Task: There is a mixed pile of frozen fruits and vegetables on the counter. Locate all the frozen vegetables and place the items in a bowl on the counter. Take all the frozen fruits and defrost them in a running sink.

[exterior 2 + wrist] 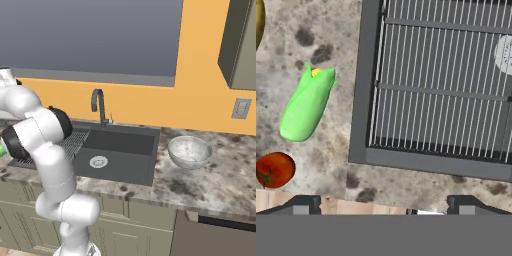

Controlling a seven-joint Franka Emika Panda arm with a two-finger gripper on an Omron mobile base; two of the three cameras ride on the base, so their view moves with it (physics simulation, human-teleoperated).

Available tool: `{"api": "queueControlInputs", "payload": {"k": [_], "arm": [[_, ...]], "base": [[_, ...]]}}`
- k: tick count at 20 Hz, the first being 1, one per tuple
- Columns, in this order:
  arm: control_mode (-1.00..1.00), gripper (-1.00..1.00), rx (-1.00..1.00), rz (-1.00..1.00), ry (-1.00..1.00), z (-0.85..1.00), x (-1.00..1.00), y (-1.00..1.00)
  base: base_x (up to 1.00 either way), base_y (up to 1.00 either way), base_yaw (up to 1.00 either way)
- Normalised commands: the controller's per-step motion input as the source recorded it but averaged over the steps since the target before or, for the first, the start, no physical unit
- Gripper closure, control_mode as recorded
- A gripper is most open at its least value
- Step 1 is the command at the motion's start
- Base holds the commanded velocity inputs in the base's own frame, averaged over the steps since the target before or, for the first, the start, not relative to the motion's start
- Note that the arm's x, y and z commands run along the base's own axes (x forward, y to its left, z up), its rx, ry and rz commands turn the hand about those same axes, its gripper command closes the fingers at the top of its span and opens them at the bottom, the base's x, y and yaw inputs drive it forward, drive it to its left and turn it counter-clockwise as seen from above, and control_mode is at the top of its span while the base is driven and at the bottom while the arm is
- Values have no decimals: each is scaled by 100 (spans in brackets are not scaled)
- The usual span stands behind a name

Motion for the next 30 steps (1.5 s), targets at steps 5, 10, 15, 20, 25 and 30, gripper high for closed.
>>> {"api": "queueControlInputs", "payload": {"k": [5, 10, 15, 20, 25, 30], "arm": [[-100, -100, 0, -1, -1, -28, 2, 26], [-100, -100, 0, -1, -1, -19, 6, 29], [-100, -100, 0, -1, -1, -18, 5, 24], [-100, -100, 0, -1, -1, -18, 5, 19], [-100, -100, 0, -2, -3, -22, 5, 16], [-100, -100, 0, -2, -3, -21, 6, 17]], "base": [[0, 0, 0], [0, 0, 0], [0, 0, 0], [0, 0, 0], [0, 0, 0], [0, 0, 0]]}}
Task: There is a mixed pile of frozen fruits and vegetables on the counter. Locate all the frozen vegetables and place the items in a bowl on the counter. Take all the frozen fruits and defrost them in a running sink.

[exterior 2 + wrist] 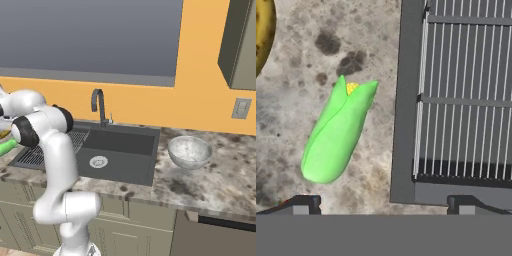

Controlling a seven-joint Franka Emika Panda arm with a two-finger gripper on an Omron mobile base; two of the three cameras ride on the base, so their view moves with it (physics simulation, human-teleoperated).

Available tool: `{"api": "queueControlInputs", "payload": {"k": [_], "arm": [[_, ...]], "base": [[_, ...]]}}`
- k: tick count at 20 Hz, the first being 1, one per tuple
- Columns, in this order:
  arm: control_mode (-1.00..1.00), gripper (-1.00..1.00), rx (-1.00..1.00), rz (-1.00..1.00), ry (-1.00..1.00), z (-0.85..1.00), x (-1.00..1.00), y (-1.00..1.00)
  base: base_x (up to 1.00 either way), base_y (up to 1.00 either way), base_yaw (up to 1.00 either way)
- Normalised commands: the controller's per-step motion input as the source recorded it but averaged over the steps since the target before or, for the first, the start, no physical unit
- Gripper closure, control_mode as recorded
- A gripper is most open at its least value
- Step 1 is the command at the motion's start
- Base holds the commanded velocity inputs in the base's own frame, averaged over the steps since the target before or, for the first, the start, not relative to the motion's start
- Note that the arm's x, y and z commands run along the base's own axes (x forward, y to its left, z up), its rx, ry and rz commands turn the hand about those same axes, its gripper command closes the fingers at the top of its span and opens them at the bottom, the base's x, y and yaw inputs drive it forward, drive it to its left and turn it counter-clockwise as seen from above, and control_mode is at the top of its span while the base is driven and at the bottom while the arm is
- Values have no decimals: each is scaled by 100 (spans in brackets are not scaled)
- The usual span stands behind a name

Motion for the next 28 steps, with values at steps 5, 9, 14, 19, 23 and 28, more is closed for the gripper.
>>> {"api": "queueControlInputs", "payload": {"k": [5, 9, 14, 19, 23, 28], "arm": [[-100, -100, 0, -3, -2, -20, 6, 18], [-100, -100, 0, -2, -1, -19, 4, 18], [-100, -100, 0, -2, -1, -19, 1, 15], [-100, -100, 0, -2, -1, -19, 6, 12], [-100, -100, 0, -3, -1, -19, 8, 11], [-100, -100, 0, -3, 0, -17, 8, 11]], "base": [[0, 0, 0], [0, 0, 0], [0, 0, 0], [0, 0, 0], [0, 0, 0], [0, 0, 0]]}}
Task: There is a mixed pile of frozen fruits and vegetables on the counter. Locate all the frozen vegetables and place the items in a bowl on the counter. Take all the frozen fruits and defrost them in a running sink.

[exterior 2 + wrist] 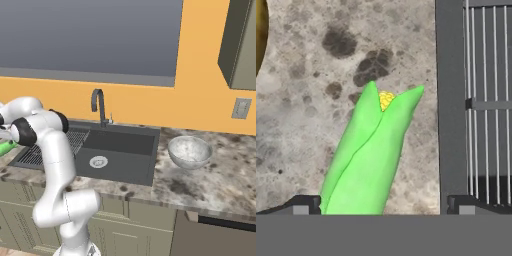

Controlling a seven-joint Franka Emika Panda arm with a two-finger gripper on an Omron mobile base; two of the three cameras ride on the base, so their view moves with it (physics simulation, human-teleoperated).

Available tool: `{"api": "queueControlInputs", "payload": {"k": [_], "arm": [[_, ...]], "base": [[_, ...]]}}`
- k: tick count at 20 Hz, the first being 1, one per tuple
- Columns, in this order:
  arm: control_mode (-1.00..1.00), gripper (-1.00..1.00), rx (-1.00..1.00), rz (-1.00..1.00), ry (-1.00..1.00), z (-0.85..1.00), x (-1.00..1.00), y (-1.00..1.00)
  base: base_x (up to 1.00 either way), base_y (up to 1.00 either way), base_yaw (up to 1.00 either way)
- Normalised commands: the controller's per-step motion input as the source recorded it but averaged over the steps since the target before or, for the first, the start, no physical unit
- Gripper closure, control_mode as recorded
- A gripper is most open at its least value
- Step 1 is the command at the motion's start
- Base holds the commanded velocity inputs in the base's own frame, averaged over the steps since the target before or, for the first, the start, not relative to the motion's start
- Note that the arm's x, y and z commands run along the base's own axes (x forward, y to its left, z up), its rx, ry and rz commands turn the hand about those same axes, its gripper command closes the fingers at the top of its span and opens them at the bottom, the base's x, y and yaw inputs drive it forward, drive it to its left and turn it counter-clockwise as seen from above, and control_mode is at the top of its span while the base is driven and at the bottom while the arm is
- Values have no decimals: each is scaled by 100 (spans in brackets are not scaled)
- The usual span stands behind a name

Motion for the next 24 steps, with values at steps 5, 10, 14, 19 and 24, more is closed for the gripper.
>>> {"api": "queueControlInputs", "payload": {"k": [5, 10, 14, 19, 24], "arm": [[-100, -100, 0, -3, 0, -16, 8, 13], [-100, -100, 0, -3, 0, -14, 2, 9], [-100, -100, 0, -2, 0, -16, 0, 4], [-100, -100, 0, -1, 0, -17, 0, 0], [-100, -100, 1, -1, 0, -17, 0, 0]], "base": [[0, 0, 0], [0, 0, 0], [0, 0, 0], [0, 0, 0], [0, 0, 0]]}}
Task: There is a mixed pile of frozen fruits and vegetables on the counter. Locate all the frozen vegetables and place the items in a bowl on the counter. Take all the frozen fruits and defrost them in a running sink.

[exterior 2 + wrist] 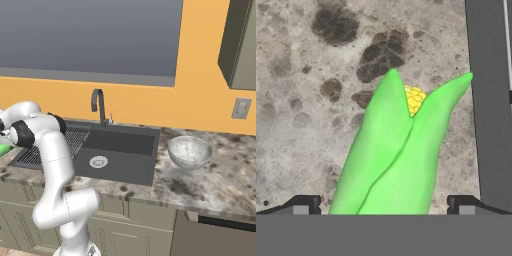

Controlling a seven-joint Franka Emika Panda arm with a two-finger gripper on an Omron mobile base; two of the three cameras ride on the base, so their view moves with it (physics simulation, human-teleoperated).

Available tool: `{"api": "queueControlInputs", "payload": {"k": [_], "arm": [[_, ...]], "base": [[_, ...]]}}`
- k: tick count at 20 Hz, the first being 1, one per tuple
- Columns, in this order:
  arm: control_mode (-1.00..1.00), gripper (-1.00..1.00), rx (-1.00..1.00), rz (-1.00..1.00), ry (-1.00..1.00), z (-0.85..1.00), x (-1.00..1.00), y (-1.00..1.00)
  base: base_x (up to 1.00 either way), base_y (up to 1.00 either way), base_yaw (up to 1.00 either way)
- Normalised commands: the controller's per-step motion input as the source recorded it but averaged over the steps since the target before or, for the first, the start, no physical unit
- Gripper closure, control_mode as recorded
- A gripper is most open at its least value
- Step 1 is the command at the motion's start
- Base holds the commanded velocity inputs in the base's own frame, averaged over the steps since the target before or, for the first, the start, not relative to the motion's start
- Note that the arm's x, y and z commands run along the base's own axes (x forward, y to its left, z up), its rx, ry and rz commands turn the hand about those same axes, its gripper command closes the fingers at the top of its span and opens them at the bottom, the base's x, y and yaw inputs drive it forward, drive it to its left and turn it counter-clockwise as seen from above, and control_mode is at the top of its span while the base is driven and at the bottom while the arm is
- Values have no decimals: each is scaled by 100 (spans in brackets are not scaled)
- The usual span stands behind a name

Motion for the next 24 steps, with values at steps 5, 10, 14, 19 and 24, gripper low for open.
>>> {"api": "queueControlInputs", "payload": {"k": [5, 10, 14, 19, 24], "arm": [[-100, 100, 0, 0, 0, -7, 0, 0], [-100, 100, 0, 0, 0, 0, 0, 0], [-100, 100, 0, -1, -5, 20, -21, -15], [-100, 100, -2, -7, -10, 71, -14, -46], [-100, 100, -6, -6, -8, 67, -10, -55]], "base": [[0, 0, 0], [0, 0, 0], [0, 0, 0], [0, 0, 0], [0, 0, 0]]}}
